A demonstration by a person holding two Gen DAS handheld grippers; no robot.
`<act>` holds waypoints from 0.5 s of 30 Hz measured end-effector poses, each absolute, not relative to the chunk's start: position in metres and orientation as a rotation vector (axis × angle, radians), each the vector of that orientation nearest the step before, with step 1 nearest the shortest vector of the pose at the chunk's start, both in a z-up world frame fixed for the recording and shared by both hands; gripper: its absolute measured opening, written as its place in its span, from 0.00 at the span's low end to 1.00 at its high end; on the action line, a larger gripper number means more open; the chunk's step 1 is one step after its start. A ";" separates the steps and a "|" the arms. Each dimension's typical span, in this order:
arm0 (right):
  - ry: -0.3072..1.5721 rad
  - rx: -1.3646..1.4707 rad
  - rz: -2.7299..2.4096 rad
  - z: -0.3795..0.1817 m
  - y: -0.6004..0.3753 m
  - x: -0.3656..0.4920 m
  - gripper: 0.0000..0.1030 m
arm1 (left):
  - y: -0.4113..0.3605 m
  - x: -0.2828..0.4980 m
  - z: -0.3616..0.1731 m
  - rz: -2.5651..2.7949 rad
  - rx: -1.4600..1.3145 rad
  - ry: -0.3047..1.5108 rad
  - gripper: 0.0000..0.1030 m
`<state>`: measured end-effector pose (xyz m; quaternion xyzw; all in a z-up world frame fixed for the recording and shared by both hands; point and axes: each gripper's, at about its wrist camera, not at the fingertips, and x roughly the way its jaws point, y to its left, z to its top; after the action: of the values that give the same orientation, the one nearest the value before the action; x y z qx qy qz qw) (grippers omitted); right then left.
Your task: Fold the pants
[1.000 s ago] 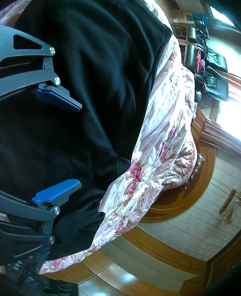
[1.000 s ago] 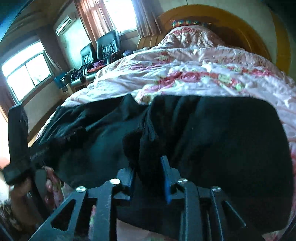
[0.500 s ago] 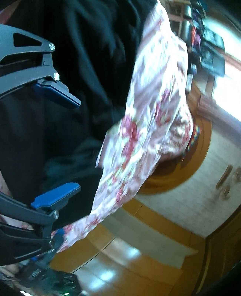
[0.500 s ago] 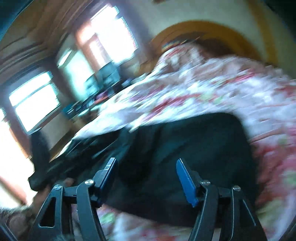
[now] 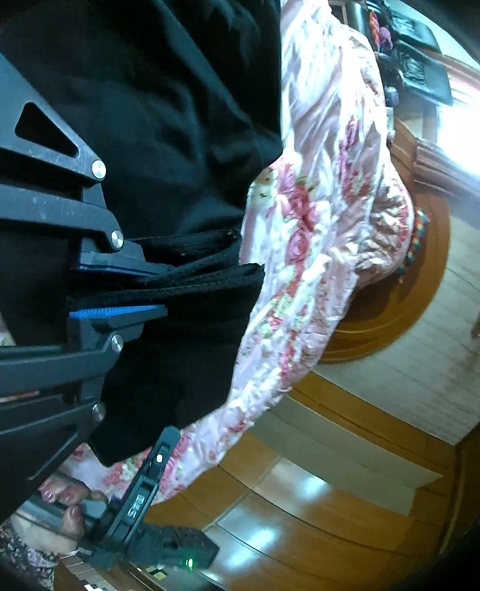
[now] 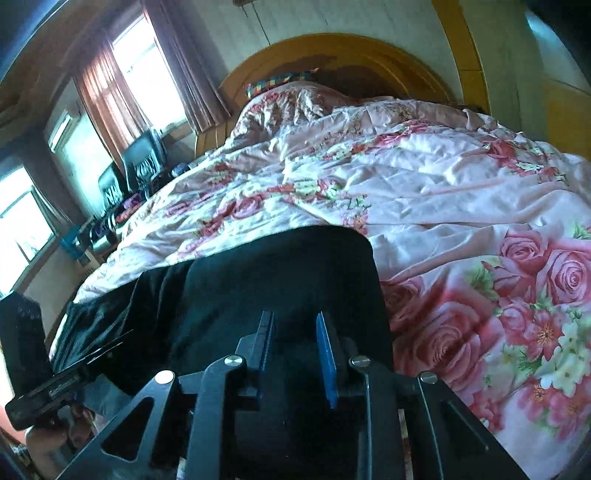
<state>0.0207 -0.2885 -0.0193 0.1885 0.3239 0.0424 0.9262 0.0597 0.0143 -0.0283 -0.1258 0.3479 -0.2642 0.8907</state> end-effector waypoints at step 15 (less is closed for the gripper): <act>0.705 0.315 0.121 -0.055 -0.280 0.031 0.22 | 0.035 0.052 -0.041 -0.409 -0.210 0.763 0.40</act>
<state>0.0310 -0.2796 -0.0547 0.1534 0.3435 0.0592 0.9246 0.0520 0.0354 -0.0412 -0.1018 0.3691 -0.1978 0.9024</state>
